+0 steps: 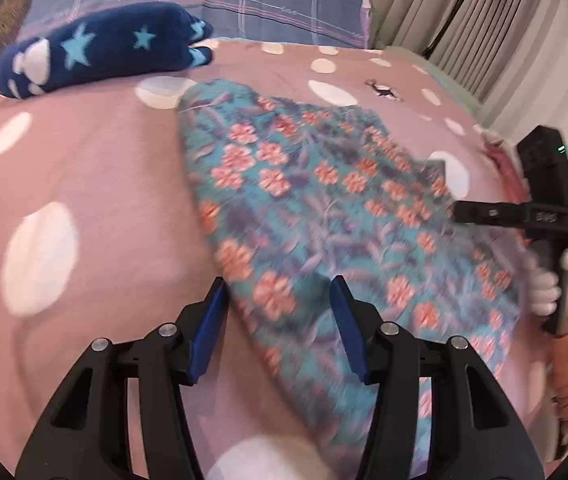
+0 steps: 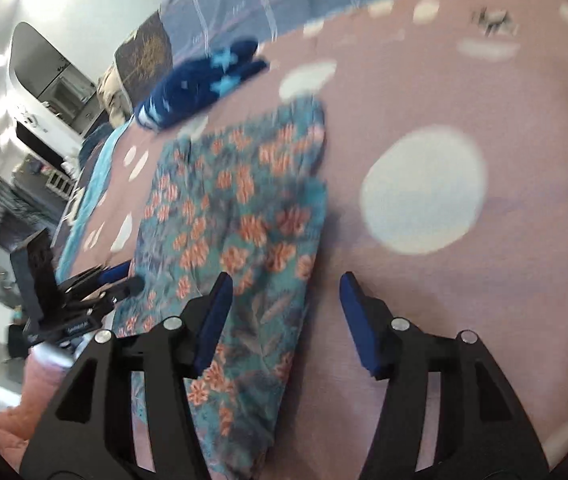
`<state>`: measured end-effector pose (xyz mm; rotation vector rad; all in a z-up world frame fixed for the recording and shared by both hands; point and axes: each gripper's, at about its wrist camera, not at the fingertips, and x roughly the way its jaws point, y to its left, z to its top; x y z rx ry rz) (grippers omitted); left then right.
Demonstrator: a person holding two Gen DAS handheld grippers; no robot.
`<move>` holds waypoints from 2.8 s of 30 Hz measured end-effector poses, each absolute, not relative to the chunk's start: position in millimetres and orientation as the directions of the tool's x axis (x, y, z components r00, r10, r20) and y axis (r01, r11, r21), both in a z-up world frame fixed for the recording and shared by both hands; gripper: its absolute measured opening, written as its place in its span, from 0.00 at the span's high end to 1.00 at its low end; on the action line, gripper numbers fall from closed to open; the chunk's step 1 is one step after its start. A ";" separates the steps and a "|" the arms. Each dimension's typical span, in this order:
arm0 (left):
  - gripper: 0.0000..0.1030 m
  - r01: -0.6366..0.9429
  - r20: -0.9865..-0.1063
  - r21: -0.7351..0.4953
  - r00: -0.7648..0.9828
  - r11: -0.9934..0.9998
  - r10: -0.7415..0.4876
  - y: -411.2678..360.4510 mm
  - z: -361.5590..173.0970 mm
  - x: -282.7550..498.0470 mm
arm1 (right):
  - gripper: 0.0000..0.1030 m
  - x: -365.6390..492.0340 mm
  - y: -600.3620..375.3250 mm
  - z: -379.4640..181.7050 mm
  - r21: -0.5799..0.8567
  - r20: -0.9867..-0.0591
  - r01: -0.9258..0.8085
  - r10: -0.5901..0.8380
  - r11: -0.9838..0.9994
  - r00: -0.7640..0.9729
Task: Fold small clothes
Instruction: 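Lift the folded teal shirt with both grippers and carry it toward the pink stack, then lower the folded shirt onto the pink cloth stack with both grippers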
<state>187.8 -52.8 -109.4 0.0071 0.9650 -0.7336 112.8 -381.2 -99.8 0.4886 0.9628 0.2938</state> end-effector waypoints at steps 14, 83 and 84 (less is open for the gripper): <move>0.81 0.571 -0.744 -0.351 0.311 0.742 -0.592 -89.7 -113.5 249.0 | 0.50 190.8 -349.7 -101.3 0.528 -0.692 -0.149 0.525 0.836 0.496; 0.76 0.915 -0.430 0.276 0.391 0.294 -0.814 -459.7 100.8 10.4 | 0.85 -180.3 -559.9 118.9 0.152 -0.310 0.592 -0.531 0.792 0.789; 0.67 0.887 -0.453 0.325 0.450 0.327 -0.770 -472.9 85.3 20.4 | 0.80 -168.7 -569.2 112.7 0.159 -0.334 0.598 -0.527 0.786 0.782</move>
